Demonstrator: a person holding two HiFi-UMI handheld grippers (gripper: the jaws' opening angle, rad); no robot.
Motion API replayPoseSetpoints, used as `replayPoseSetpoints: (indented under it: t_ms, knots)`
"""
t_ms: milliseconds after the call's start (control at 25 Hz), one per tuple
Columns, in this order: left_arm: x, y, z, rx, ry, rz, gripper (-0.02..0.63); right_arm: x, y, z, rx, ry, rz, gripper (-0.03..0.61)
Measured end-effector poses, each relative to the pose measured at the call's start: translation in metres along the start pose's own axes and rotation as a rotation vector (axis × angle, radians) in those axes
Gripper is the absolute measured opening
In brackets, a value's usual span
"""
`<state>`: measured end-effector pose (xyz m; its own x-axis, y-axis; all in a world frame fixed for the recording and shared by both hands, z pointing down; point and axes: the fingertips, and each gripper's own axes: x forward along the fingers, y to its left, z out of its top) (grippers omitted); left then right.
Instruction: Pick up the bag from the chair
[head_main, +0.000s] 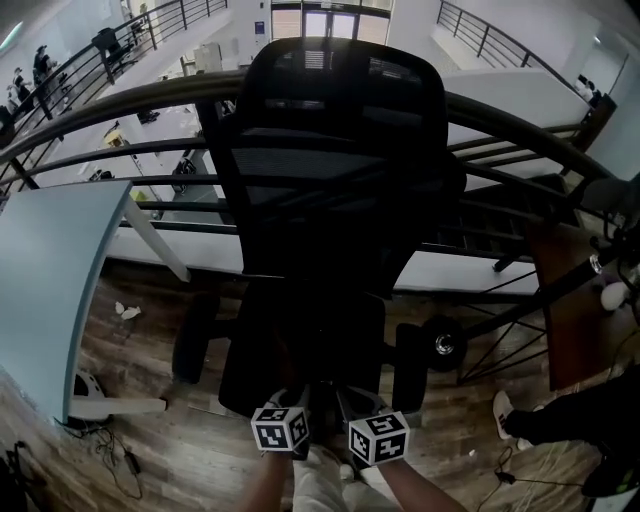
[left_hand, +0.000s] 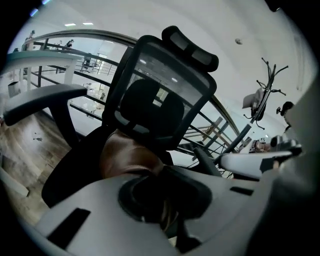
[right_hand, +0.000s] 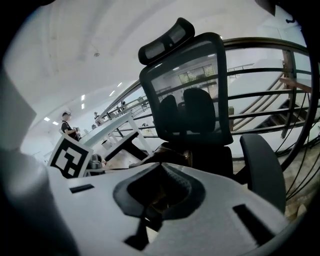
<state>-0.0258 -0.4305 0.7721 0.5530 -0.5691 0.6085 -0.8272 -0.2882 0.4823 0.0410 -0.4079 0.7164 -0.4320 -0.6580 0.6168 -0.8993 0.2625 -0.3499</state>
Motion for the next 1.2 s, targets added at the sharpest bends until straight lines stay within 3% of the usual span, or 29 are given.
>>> replayPoseSetpoints:
  t_ms: [160,480,720,1200]
  knots:
    - [-0.030,-0.015,0.011,-0.051,-0.059,0.027,0.014,-0.024,0.006,0.010,-0.012,-0.018,0.009,0.002]
    - [-0.110,-0.034,-0.004,-0.137,-0.160,0.070,0.015,-0.079,0.037,-0.002,-0.055,-0.034,0.048,0.002]
    - [-0.157,-0.075,-0.001,-0.120,-0.231,0.053,0.015,-0.120,0.046,-0.007,-0.054,-0.046,0.080,0.002]
    - [-0.220,-0.148,-0.011,-0.069,-0.287,0.016,0.015,-0.202,0.053,0.003,-0.070,-0.121,0.112,0.002]
